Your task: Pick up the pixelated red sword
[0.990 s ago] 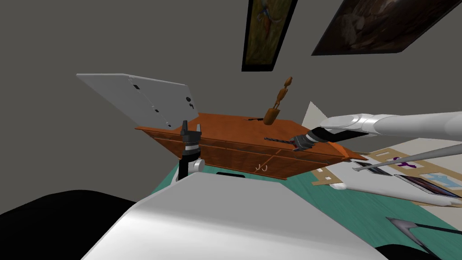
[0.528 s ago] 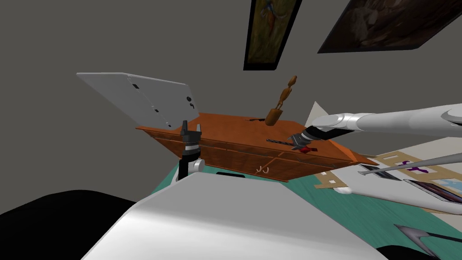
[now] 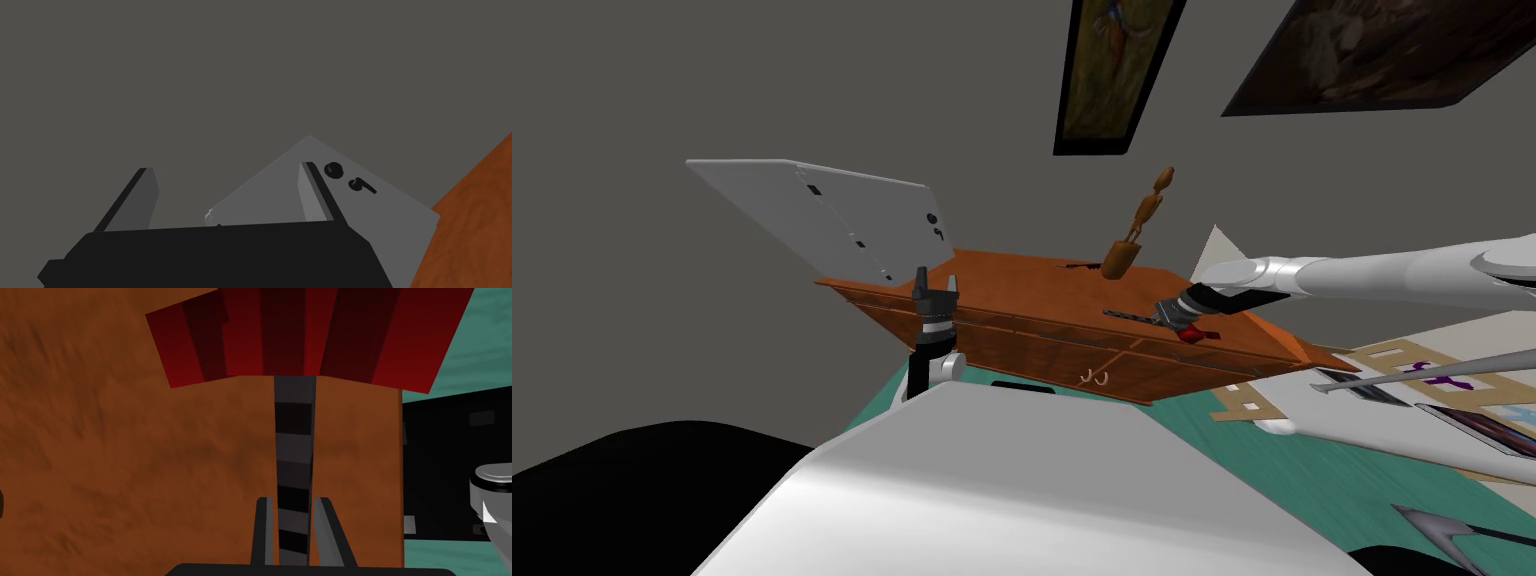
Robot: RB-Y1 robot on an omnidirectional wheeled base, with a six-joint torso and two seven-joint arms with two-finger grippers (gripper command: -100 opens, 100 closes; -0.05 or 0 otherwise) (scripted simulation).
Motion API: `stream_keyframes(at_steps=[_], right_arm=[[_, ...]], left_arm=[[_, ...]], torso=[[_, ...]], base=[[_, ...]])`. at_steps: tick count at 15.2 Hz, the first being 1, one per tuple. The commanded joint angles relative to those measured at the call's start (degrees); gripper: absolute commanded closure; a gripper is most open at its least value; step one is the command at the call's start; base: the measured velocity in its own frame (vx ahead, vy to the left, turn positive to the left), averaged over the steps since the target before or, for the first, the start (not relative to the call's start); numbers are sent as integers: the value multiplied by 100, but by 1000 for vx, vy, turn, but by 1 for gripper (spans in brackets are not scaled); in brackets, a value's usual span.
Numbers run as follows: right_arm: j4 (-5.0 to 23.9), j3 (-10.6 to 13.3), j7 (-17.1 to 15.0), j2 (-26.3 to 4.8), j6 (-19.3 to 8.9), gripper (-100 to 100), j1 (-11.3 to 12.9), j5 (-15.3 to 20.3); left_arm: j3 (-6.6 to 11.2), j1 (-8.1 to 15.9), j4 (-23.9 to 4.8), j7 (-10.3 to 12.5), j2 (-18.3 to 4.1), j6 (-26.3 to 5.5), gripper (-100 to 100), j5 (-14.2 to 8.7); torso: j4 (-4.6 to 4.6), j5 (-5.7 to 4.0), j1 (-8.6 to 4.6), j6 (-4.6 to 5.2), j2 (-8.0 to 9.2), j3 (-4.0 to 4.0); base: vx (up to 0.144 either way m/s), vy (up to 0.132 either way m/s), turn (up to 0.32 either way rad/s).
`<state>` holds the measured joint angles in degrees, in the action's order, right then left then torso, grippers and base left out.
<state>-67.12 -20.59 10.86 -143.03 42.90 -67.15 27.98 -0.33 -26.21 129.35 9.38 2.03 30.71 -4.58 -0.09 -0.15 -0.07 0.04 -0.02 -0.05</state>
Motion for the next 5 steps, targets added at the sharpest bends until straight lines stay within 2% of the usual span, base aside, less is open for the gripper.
stream_keyframes(at_steps=[1,2,4,5], right_arm=[[0,0,0,0,0,100,0,0],[69,20,3,-12,173,100,99,14],[107,38,-3,-24,285,100,191,31],[99,17,11,-21,200,100,121,14]], left_arm=[[0,0,0,0,0,0,0,0],[0,0,0,0,0,0,0,0],[0,0,0,0,0,0,0,0],[0,0,0,0,0,0,0,0]], torso=[[0,0,0,0,0,0],[0,0,-1,0,-1,-1],[3,4,3,5,2,2],[4,5,6,4,4,4]], base=[[0,0,0],[-5,10,-47],[-8,16,-56],[-4,9,-15]])
